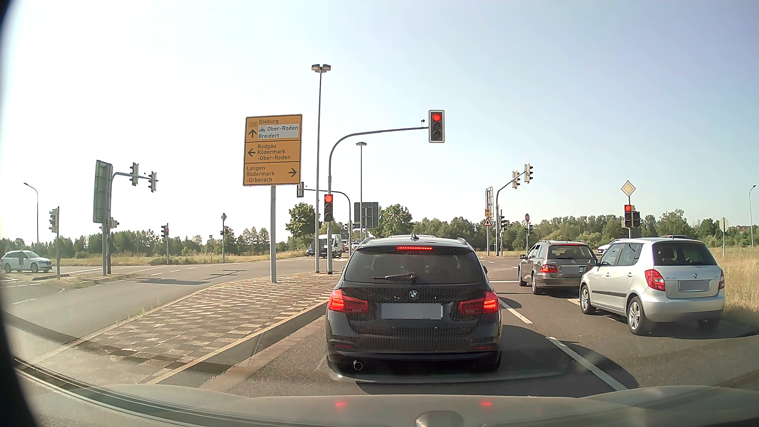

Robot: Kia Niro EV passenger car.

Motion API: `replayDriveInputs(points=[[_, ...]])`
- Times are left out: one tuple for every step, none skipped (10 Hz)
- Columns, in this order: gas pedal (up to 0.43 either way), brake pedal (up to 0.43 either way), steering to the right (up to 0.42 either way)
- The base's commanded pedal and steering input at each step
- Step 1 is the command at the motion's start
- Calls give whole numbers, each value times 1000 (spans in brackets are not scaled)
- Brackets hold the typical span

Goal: Follow the waypoints while adhering to traffic rules and regulations

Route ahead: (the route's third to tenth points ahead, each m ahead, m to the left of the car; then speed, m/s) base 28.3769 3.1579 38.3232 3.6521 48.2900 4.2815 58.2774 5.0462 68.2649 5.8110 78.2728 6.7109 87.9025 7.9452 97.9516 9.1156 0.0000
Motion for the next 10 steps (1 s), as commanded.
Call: replayDriveInputs(points=[[0,396,-6],[0,396,-6],[0,396,-7],[0,396,-6],[0,396,-6],[0,396,-6],[0,396,-6],[0,396,-6],[0,396,-7],[0,396,-6]])
